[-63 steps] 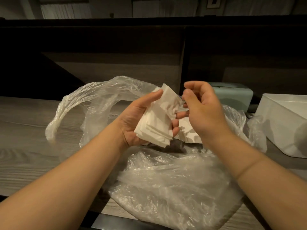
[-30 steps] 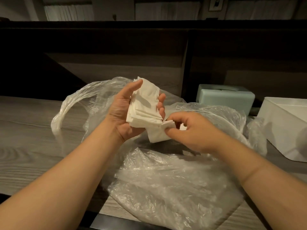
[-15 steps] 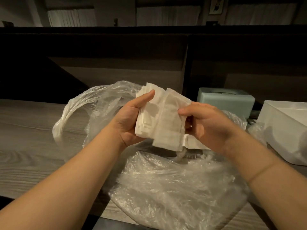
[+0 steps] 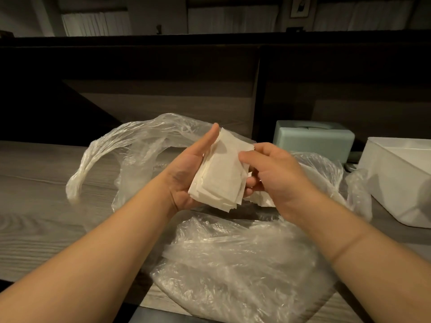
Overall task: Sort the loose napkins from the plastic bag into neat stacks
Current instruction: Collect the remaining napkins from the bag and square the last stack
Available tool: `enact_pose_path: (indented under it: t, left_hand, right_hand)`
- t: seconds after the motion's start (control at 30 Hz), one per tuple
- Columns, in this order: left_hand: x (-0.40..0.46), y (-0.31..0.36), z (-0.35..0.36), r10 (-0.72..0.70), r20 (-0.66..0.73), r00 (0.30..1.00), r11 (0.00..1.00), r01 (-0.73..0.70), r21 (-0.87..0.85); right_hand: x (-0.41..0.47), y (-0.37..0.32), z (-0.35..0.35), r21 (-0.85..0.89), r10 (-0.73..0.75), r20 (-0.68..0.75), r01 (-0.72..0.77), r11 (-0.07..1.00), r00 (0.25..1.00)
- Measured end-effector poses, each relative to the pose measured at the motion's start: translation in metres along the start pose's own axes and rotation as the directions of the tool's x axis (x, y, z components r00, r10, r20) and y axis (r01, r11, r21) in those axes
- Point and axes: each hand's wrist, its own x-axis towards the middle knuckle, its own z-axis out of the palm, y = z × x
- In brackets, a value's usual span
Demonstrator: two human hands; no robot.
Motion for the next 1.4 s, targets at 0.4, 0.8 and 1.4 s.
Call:
enact_pose_path:
  t: [0.4, 0.8, 1.4]
  left_hand:
    - [0.001, -0.004, 0.000, 0.045, 0.001, 0.999, 0.995, -0.045, 0.089]
    - [0.000, -0.006, 0.002, 0.012, 0.073, 0.997, 0.995, -0.019, 0.102]
    - [-0.005, -0.011, 0.020, -0.079, 0.286, 0.955, 0.972, 0.011, 0.234]
  right_hand:
    - [0.002, 0.005, -0.007, -0.590, -0.496, 0.096, 0.451, 0.670, 0.863]
    - [0.003, 0.002, -0.009, -0.441, -0.492, 0.046, 0.459, 0.771, 0.870]
    - [-0.008, -0.022, -0.041, -0.325, -0.124, 0.411, 0.272, 0.906, 0.903]
